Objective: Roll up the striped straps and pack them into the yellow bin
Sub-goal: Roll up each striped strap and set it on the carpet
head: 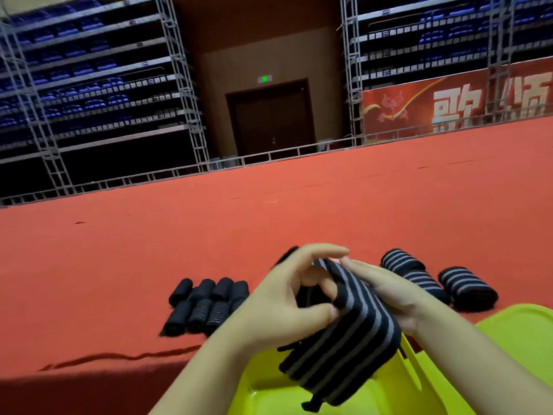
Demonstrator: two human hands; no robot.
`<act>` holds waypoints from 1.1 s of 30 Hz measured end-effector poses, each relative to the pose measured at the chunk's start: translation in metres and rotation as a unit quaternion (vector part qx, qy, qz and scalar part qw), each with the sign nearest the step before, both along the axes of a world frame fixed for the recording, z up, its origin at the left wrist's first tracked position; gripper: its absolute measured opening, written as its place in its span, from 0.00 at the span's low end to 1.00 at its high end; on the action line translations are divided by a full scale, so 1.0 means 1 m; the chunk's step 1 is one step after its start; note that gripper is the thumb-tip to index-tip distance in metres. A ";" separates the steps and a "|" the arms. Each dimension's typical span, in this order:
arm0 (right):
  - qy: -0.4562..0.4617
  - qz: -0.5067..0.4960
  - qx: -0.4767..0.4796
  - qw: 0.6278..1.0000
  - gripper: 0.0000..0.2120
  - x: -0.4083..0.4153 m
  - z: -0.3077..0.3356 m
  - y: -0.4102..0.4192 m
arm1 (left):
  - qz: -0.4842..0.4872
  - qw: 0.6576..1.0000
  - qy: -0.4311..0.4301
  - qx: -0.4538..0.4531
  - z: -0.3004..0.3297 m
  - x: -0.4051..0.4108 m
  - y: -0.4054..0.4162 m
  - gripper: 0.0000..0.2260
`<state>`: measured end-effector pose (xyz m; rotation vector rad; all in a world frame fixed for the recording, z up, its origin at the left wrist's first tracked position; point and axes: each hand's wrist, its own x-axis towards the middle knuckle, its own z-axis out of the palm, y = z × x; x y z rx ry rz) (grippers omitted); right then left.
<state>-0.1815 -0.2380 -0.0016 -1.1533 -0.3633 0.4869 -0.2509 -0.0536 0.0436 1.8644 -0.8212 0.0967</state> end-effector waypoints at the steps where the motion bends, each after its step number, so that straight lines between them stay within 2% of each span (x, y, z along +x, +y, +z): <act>1: 0.005 -0.018 0.018 1.000 0.33 0.000 -0.004 0.001 | 0.001 1.000 -0.006 0.021 -0.008 -0.003 -0.001 0.28; 4: 0.020 -0.062 0.039 0.997 0.34 -0.001 -0.014 0.003 | 0.000 0.996 -0.010 0.088 -0.028 -0.010 -0.002 0.30; 6: 0.004 -0.076 0.018 0.997 0.34 -0.003 -0.021 0.004 | -0.006 0.993 0.004 0.115 -0.037 -0.012 0.000 0.30; 10: -0.099 -0.188 -0.073 0.974 0.20 -0.014 -0.027 0.004 | -0.012 0.988 0.069 0.138 -0.048 -0.010 0.015 0.27; 12: -0.147 -0.228 -0.096 0.958 0.18 -0.018 -0.027 0.002 | -0.009 0.989 0.121 0.085 -0.054 -0.006 0.024 0.19; 15: -0.209 -0.255 -0.127 0.935 0.19 -0.025 -0.025 0.001 | 0.056 0.971 0.209 -0.097 -0.061 0.006 0.035 0.08; 17: -0.239 -0.254 -0.143 0.926 0.20 -0.031 -0.023 0.004 | 0.131 0.935 0.281 -0.171 -0.068 0.015 0.037 0.12; 19: -0.276 -0.248 -0.157 0.915 0.20 -0.040 -0.020 0.006 | 0.182 0.915 0.318 -0.167 -0.071 0.019 0.032 0.20; 21: -0.317 -0.224 -0.179 0.904 0.20 -0.048 -0.019 0.007 | 0.161 0.905 0.350 -0.180 -0.071 0.018 0.024 0.30; 22: -0.337 -0.204 -0.196 0.898 0.21 -0.052 -0.018 0.008 | 0.147 0.899 0.360 -0.202 -0.070 0.018 0.022 0.31; 25: -0.364 -0.127 -0.238 0.891 0.21 -0.057 -0.028 0.010 | 0.133 0.890 0.335 -0.279 -0.062 0.017 0.016 0.23; 29: -0.333 -0.105 -0.244 0.905 0.18 -0.059 -0.042 0.004 | 0.179 0.909 0.241 -0.288 -0.064 0.014 0.010 0.13; 32: -0.261 -0.145 -0.152 0.942 0.02 -0.059 -0.044 0.003 | 0.196 0.930 0.181 -0.254 -0.071 0.008 0.007 0.14; 33: -0.220 -0.165 -0.108 0.955 0.09 -0.056 -0.043 0.004 | 0.193 0.935 0.171 -0.242 -0.073 0.006 0.005 0.13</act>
